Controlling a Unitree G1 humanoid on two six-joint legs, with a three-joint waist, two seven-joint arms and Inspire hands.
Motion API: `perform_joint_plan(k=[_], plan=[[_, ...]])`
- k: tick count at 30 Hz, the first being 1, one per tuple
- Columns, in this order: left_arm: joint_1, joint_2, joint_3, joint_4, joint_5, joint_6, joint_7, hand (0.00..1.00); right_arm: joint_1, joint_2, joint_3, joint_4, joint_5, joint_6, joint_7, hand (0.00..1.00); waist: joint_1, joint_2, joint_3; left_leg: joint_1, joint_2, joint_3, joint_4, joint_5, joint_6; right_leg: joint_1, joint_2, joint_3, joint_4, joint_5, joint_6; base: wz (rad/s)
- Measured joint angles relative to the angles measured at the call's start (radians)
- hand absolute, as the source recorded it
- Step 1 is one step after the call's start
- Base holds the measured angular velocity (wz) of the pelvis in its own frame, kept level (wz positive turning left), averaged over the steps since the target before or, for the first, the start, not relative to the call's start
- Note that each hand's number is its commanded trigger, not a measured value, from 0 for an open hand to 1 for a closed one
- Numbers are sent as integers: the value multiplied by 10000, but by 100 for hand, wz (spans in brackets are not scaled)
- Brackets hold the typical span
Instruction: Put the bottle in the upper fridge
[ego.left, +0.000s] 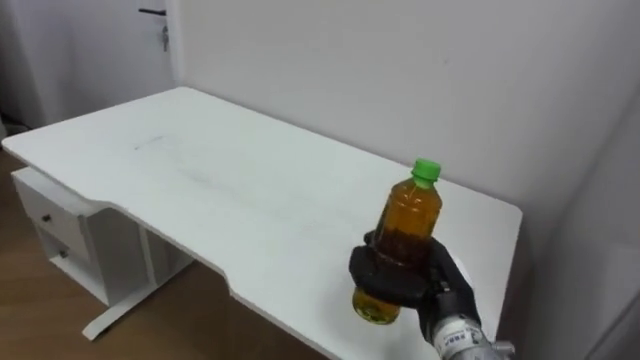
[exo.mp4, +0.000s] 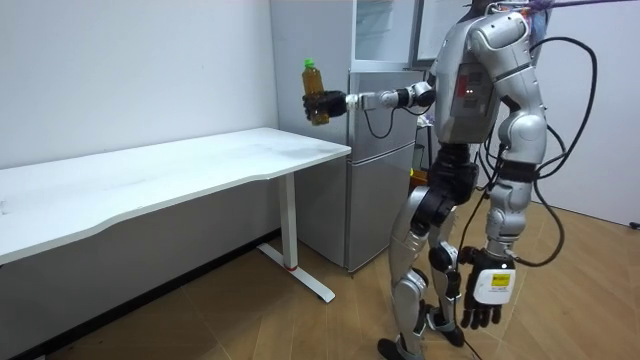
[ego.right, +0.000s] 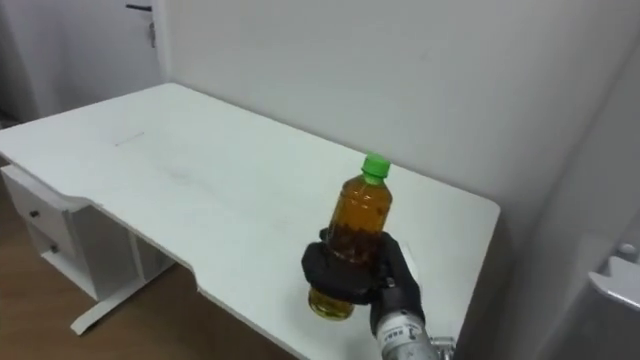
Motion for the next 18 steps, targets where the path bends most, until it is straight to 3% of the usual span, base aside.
perform_joint_plan(k=[6, 11, 14, 15, 18], plan=[[-238, -147, 11, 95, -4, -19, -30, 0, 7, -26, -214, -1100, -52, 270, 809, 100, -411, 123, -78, 116, 207, 541, -115, -3, 1, -186, 121, 543, -29, 181, -95, -28], [-300, -165, 3, 371, 2, -37, -240, 0, 7, -29, -713, -2171, -82, 273, 1148, 100, -774, 425, -253, 361, 253, 800, -209, -2, 1, -149, 145, 828, -42, 212, -99, -17], [-321, -211, 4, 394, 6, -38, -349, 0, 7, -35, -955, -2744, -69, 273, 1435, 100, -961, 595, -275, 529, 293, 990, -293, -2, 1, -116, 153, 1036, -3, 216, -106, -20], [-346, -246, 4, 373, 5, -49, -346, 0, 9, -37, -1034, -2972, 26, 283, 1580, 100, -1057, 648, -250, 583, 316, 1085, -320, -2, 1, -110, 154, 1086, 4, 226, -121, -17], [-454, -246, 3, 355, 6, -55, -328, 0, 9, -42, -1227, -3491, 113, 341, 1754, 100, -1370, 657, -242, 640, 376, 1231, -354, -5, -4, -112, 188, 1190, 9, 244, -145, -12]])
